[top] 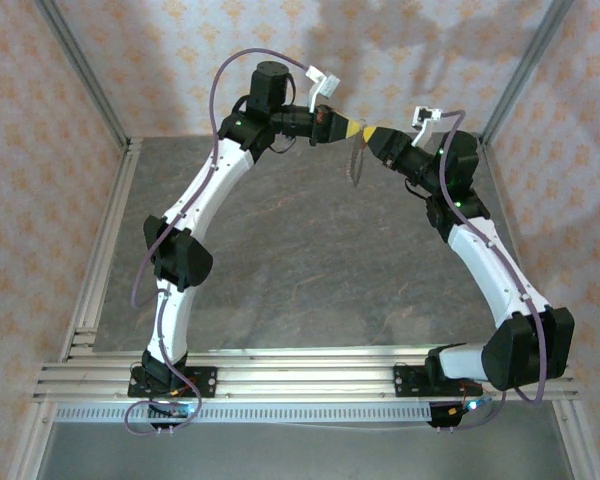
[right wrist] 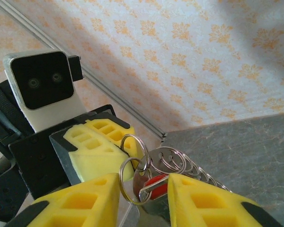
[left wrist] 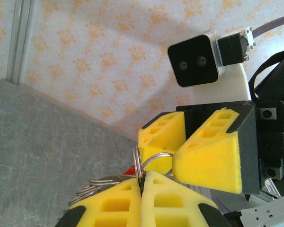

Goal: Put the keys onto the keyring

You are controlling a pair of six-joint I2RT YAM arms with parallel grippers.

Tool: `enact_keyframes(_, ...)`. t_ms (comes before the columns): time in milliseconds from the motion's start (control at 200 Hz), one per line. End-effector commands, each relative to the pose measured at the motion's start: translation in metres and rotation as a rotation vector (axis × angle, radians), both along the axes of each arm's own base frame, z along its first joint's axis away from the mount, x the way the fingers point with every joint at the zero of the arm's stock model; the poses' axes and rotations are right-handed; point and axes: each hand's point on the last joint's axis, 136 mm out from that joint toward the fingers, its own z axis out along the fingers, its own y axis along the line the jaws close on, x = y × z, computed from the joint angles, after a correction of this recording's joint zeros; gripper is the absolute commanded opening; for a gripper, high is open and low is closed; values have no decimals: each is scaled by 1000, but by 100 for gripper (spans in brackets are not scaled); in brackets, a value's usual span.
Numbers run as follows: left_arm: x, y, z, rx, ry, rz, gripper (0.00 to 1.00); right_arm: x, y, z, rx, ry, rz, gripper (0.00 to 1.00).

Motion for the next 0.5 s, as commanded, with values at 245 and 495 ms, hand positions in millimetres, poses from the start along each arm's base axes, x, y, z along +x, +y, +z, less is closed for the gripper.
enact_keyframes(245,-17,2,38,-44,-88,-10,0,-5,4,27,-31,-76,19,3)
enact_keyframes(495,-9,5,42,-45,-87,43,0,-11,9,25,-51,-77,37,0)
